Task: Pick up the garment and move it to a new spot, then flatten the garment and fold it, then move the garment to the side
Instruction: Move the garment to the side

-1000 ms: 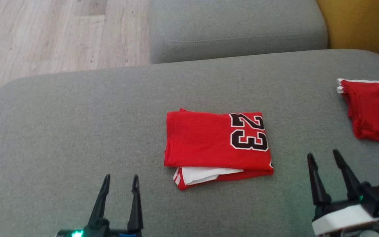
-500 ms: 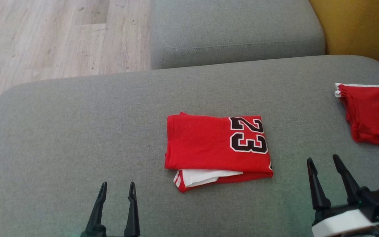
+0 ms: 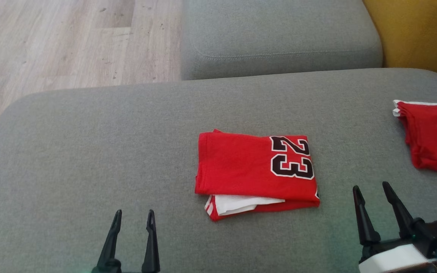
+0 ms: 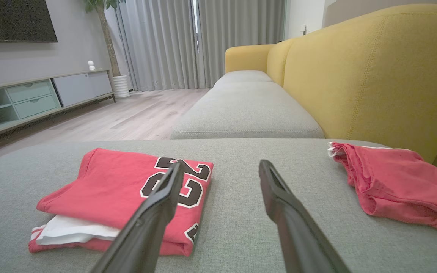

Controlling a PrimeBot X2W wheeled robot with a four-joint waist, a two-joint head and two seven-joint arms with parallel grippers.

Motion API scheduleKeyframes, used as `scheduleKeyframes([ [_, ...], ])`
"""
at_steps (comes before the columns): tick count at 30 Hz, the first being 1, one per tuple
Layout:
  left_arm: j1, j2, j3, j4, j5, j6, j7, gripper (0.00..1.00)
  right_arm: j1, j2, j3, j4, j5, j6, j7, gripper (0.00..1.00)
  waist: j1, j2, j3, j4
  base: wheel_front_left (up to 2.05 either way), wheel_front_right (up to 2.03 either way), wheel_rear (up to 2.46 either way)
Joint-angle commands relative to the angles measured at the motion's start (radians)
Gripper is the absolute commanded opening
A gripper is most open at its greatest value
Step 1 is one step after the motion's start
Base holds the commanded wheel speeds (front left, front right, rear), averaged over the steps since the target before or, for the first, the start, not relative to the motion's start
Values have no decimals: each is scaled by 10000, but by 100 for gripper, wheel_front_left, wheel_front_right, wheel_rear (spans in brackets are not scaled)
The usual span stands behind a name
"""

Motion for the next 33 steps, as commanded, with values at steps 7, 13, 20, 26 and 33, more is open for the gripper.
scheduleKeyframes([
  [7, -270, -114, 290, -425, -211, 137, -95, 100, -157, -243, 270, -231, -89, 65, -112, 100, 0, 0, 114, 227, 0, 0, 0],
  [13, -298, -115, 161, -462, -405, 101, -95, 100, -306, -283, 232, -28, -77, 65, -112, 100, 0, 0, 337, 569, 0, 0, 0],
  [20, -442, -115, -20, -498, -412, 131, -95, 100, -852, -341, 110, 882, 376, 65, -112, 100, 0, 0, 856, 1143, 0, 0, 0],
  [26, -751, -115, -251, -473, -405, 179, -95, 100, -1825, -421, 224, 2277, 1211, 65, 19, 100, 0, 0, 1407, 1484, 0, 0, 0],
  [33, -1183, -116, -625, -410, -456, 354, -95, 100, -3319, -703, 781, 3810, 2981, 65, 1384, 100, 0, 0, 1932, 1786, 0, 0, 0],
])
